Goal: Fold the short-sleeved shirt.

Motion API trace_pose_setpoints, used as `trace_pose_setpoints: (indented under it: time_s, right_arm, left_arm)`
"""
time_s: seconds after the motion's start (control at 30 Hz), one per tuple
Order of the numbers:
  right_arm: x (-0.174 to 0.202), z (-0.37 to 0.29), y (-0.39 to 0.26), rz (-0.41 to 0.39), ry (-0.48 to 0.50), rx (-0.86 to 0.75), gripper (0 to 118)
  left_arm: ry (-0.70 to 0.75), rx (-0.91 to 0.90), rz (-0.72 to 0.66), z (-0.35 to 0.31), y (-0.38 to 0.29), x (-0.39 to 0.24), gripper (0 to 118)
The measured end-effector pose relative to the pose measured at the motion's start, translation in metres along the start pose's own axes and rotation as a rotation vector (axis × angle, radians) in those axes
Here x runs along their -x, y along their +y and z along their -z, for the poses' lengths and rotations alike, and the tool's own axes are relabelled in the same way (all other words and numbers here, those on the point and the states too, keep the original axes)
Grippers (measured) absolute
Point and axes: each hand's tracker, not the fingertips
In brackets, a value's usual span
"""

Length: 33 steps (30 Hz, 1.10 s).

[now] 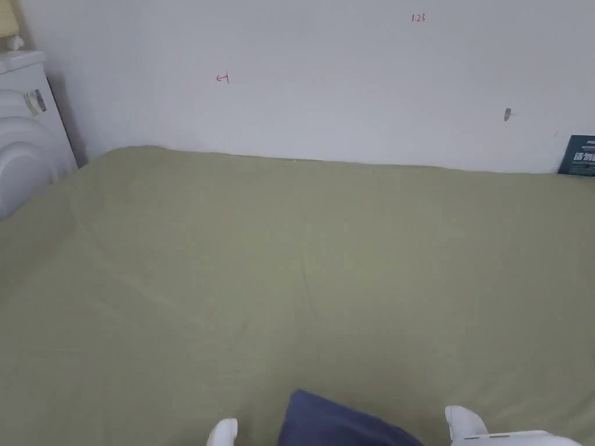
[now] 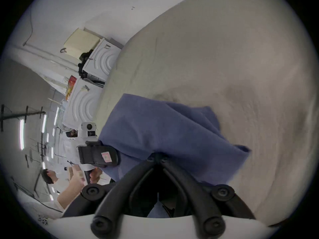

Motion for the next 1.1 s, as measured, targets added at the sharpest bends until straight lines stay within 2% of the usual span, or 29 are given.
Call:
trace_pose_setpoints:
  time_s: [0.13, 0.27, 0.4, 0.53, 0.57, 0.67, 0.73, 0.87, 0.93, 0.97, 1.0, 1.03, 1.07, 1.1]
  right_arm:
    - [0.048, 0.023, 0.014, -0.072, -0.021, -0.012, 0]
    - [0.098, 0.065, 0.028, -0.085, 0.036, -0.003, 0]
    - [0.152, 0.112, 0.037, -0.117, 0.028, 0.002, 0]
    - [0.204, 0.162, 0.044, -0.076, 0.031, 0.004, 0]
    - [0.22, 0.176, 0.045, -0.039, 0.029, 0.008, 0]
    - [0.268, 0.217, 0.047, -0.007, 0.093, 0.011, 0]
    - [0.302, 0.252, 0.048, 0.017, 0.116, 0.027, 0]
    - [0.362, 0.31, 0.044, 0.008, 0.101, 0.024, 0]
    - [0.378, 0.333, 0.042, 0.082, 0.109, 0.05, 0]
    - [0.385, 0.342, 0.041, 0.096, 0.107, 0.056, 0]
    - [0.39, 0.348, 0.039, 0.098, 0.105, 0.059, 0]
    - [0.395, 0.353, 0.038, 0.083, 0.098, 0.059, 0]
    - [0.395, 0.353, 0.038, 0.077, 0.095, 0.065, 0]
    - [0.393, 0.352, 0.039, 0.07, 0.101, 0.077, 0]
  left_arm:
    - [0.086, -0.097, -0.003, -0.067, 0.025, 0.019, 27]
    - [0.164, -0.122, 0.006, -0.153, 0.065, 0.047, 27]
    - [0.307, -0.121, 0.019, -0.24, 0.105, 0.075, 27]
    - [0.432, -0.093, 0.013, -0.327, 0.137, 0.095, 27]
    - [0.469, -0.075, -0.006, -0.347, 0.144, 0.1, 27]
    - [0.587, -0.073, -0.039, -0.384, 0.153, 0.1, 27]
    - [0.614, -0.068, -0.041, -0.404, 0.161, 0.105, 27]
    - [0.645, -0.067, -0.041, -0.424, 0.173, 0.115, 27]
    - [0.652, -0.064, -0.035, -0.444, 0.188, 0.139, 28]
    - [0.684, -0.06, -0.028, -0.445, 0.19, 0.142, 37]
    - [0.702, -0.061, -0.02, -0.446, 0.19, 0.143, 57]
    - [0.763, -0.075, -0.001, -0.441, 0.184, 0.135, 91]
    - [0.819, -0.099, 0.014, -0.44, 0.182, 0.129, 108]
    - [0.867, -0.11, 0.005, -0.441, 0.182, 0.125, 110]
